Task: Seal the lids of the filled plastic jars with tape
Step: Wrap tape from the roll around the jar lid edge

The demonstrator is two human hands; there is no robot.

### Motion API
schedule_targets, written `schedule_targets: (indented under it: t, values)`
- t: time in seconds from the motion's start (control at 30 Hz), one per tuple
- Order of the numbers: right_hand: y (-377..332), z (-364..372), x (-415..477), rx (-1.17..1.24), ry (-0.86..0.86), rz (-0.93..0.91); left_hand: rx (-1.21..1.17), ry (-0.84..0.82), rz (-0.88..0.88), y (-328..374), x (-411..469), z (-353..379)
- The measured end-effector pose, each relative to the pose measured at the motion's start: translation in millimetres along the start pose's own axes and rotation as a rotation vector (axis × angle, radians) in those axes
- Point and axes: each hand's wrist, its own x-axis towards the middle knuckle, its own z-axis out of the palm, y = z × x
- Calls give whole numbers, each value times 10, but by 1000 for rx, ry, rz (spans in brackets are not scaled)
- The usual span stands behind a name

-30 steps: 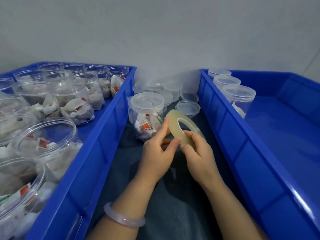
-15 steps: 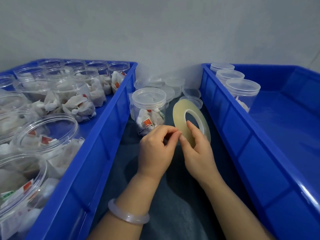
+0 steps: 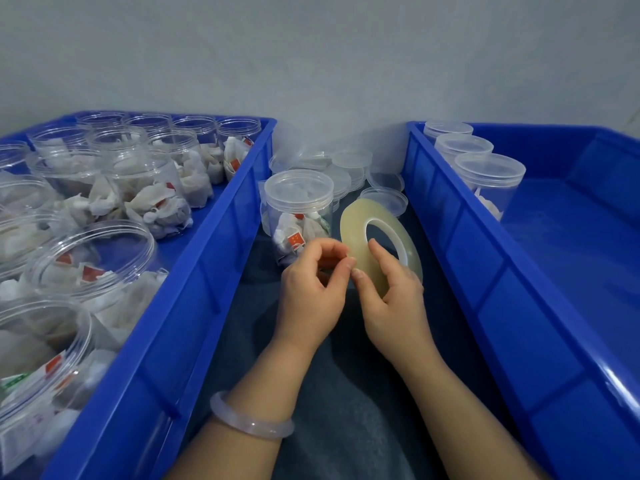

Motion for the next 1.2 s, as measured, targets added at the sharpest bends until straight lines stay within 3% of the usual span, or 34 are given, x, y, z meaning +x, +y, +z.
schedule_targets:
  t: [0.23,0.53,0.77,0.97,1.2]
  values:
    - [-29,-35,21,96,-24,35,-30,81,34,13,-3,13]
    - [-51,-37,7,64,-39,28,-105,-42,-59,14,23,-7]
    - [-54,-23,2,56,-17,12,-182,-18,-96,9,23,-10]
    - [-62,-25,3,22,-28,22,-200,-131,-179,-17,54,-35]
    - [-65,-24,1,30,-29,31,-258,15,-121,8,24,-1]
